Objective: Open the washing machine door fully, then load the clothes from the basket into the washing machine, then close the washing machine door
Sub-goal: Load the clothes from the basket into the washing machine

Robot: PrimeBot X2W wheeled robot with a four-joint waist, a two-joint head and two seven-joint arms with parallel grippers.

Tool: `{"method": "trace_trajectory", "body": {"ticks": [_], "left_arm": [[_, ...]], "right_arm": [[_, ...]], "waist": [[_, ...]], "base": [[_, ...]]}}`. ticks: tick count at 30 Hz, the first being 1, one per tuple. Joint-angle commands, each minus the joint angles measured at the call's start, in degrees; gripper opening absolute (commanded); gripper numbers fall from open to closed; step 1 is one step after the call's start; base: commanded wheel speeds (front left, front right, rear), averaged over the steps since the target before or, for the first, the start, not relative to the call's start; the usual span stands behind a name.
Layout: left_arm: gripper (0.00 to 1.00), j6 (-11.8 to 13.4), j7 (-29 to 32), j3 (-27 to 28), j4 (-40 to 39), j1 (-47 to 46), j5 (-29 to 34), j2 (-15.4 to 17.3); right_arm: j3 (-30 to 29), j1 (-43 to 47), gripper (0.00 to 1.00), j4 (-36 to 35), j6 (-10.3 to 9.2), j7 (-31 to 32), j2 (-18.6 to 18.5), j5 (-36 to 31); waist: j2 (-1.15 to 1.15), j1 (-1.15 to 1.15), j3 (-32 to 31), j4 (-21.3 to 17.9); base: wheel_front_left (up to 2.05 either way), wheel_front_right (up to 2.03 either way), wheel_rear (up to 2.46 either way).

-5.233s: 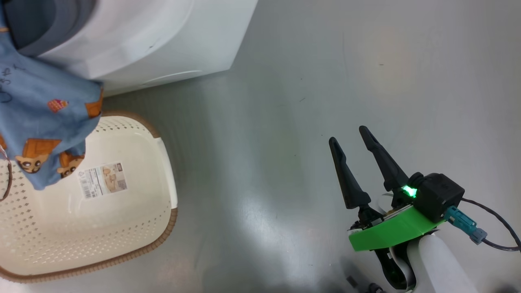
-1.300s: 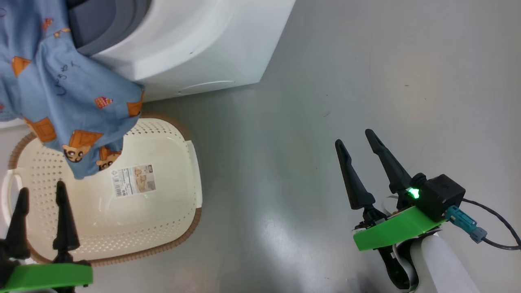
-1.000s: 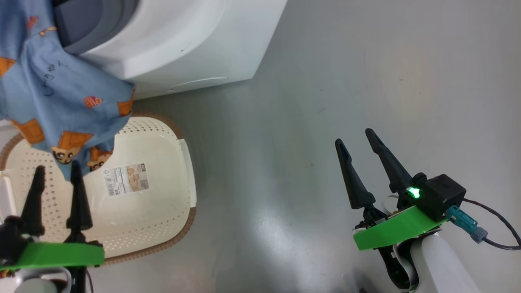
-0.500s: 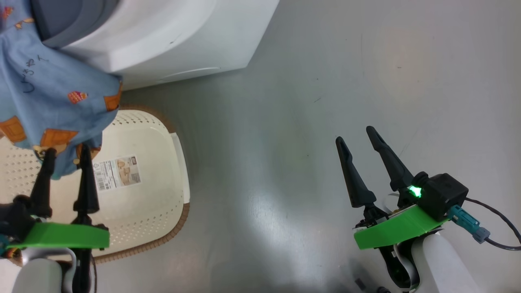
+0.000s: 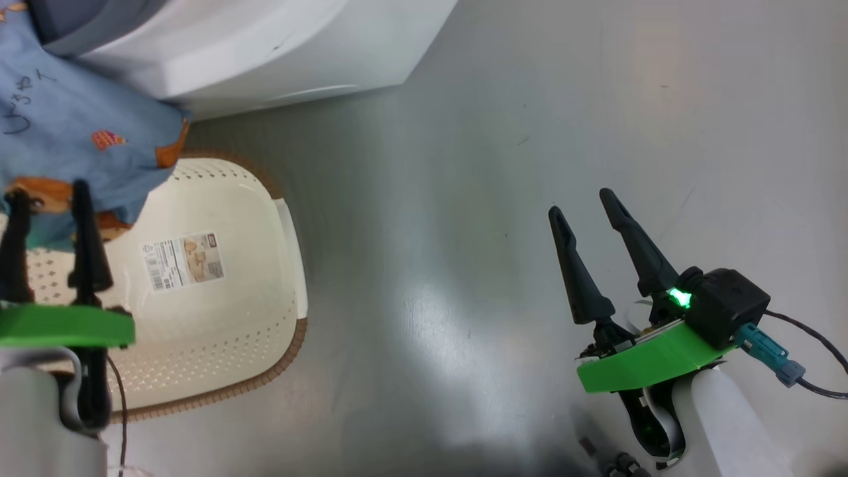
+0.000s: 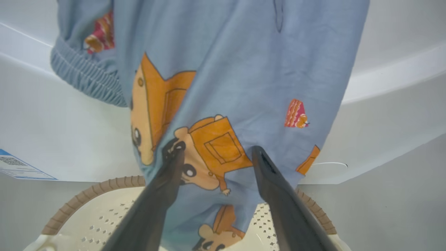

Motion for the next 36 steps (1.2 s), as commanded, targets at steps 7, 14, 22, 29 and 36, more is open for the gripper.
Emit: {"method": "trace_trajectory", "body": {"ticks": [7, 14, 22, 29, 36], "left_arm": [[1.0, -0.17, -0.3, 1.19, 3.3, -6.1, -0.26, 2.63], [1.0, -0.17, -0.3, -1.44, 7.33, -11.37, -2.67, 4.57], [1.0, -0.17, -0.3, -3.57, 8.63, -15.44, -5.06, 6.38], [0.0, -0.17, -0.3, -6.55, 7.7, -15.85, -7.07, 7.95], [0.0, -0.17, -0.3, -6.67, 6.1, -12.83, -5.57, 7.98]], "right_arm": [[1.22, 0.45, 1.0, -1.68, 0.5, -0.27, 0.32, -1.55], [1.23, 0.4, 1.0, -1.91, 0.5, -0.27, 0.32, -1.3], [1.31, 0.46, 1.0, -1.93, 0.5, -0.27, 0.32, -1.13], [0.99, 0.56, 1.0, -1.42, 0.5, -0.27, 0.32, -1.29], [1.27, 0.64, 1.0, -0.88, 0.5, -0.27, 0.32, -1.09]], "waist": [[0.0, 0.0, 2.67, 0.06], [0.0, 0.0, 3.89, 0.01], [0.0, 0.0, 3.97, -0.33], [0.0, 0.0, 2.68, -0.14], [0.0, 0.0, 0.32, 0.21]], "base": [[0.0, 0.0, 0.0], [0.0, 0.0, 0.0], [0.0, 0.0, 0.0], [0.0, 0.0, 0.0], [0.0, 0.0, 0.0]]}}
